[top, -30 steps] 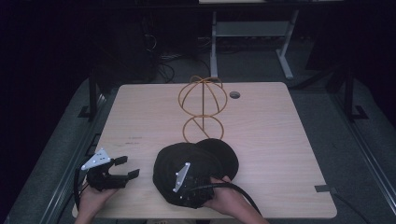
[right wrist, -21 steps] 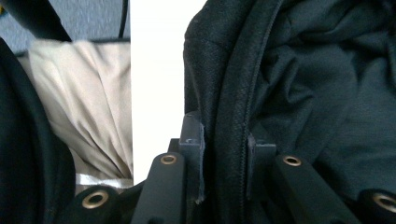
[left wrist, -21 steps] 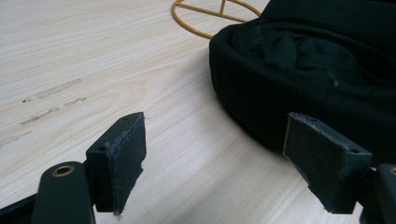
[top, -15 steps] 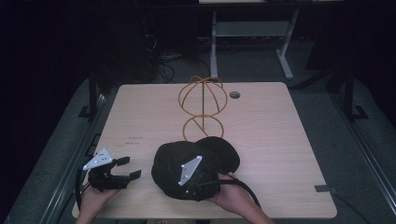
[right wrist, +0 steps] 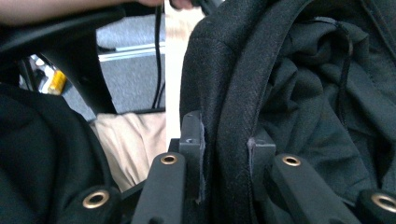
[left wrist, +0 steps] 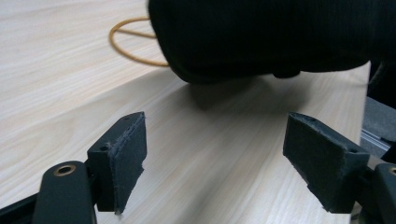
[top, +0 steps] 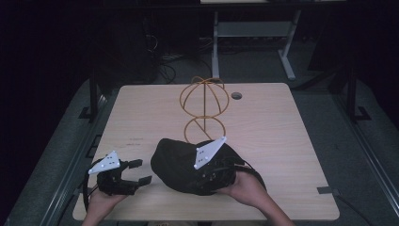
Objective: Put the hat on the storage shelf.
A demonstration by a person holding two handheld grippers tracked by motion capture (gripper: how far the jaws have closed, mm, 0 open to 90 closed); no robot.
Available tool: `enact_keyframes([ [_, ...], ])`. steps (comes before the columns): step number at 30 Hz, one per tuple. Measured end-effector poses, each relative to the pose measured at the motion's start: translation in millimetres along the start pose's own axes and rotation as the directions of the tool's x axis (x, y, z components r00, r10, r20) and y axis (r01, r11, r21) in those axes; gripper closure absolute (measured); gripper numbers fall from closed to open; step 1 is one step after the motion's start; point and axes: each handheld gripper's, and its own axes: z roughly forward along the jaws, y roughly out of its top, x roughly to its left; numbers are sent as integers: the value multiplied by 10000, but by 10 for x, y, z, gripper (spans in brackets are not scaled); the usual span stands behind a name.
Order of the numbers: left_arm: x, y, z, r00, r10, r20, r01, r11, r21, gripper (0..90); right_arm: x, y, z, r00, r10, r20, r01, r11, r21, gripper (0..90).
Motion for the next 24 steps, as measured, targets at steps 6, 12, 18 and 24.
enact_keyframes([
  [6,-117,120,51,9986,307,430,-289,9987,-429,197,8,100,-164,10000,-55,-83,52,9991,-413,738],
  [12,-228,290,66,9948,798,633,-740,9932,-900,185,10,201,-320,9995,56,-324,-79,9975,-708,738],
  [18,-265,473,60,9960,826,351,-762,9850,-1548,178,0,266,-412,9975,86,-702,-153,9953,-954,738],
  [24,-280,532,87,9959,799,436,-716,9836,-1653,181,4,301,-485,9966,15,-818,-106,9938,-1110,738],
])
